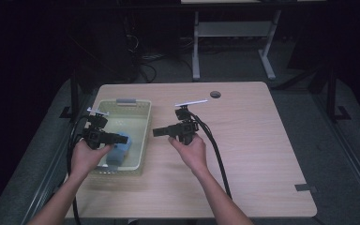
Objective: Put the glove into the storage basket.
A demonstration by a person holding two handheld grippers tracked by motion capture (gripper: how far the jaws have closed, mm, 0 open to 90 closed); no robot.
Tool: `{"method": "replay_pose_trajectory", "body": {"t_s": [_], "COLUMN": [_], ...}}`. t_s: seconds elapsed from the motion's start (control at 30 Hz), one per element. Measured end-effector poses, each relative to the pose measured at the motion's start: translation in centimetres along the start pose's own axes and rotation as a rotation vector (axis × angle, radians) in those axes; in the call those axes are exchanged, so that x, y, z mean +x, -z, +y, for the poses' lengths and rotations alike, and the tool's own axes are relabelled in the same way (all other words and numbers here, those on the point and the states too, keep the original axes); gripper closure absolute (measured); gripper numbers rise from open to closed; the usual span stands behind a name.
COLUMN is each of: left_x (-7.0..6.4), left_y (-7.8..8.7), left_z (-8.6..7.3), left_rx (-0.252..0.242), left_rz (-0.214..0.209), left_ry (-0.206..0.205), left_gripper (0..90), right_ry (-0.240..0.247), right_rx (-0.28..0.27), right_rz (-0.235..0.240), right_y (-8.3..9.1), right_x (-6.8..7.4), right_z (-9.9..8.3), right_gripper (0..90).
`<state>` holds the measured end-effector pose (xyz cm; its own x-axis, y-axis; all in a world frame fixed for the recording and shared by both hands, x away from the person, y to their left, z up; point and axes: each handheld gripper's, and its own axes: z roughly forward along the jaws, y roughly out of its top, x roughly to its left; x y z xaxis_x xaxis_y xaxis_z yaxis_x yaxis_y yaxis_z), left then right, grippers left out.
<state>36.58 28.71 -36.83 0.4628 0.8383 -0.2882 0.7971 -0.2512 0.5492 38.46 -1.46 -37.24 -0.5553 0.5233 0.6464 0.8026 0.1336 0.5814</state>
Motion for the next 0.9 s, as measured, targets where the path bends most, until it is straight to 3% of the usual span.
{"method": "replay_pose_trajectory", "body": {"t_s": [0.5, 0.9], "left_x": [-2.9, -5.0], "left_y": [-0.5, -0.6], "left_z": [0.3, 0.9], "left_rx": [-0.052, -0.088], "left_rz": [-0.040, -0.124], "left_ry": [-0.067, -0.088], "left_gripper": [42.2, 41.5], "right_ry": [-0.013, -0.038], "right_rx": [-0.035, -0.057], "right_rz": [-0.028, -0.051], "right_y": [2.9, 5.1], "right_x": [-1.6, -3.0], "right_z": [-0.6, -1.3], "right_gripper": [53.6, 51.9]}}
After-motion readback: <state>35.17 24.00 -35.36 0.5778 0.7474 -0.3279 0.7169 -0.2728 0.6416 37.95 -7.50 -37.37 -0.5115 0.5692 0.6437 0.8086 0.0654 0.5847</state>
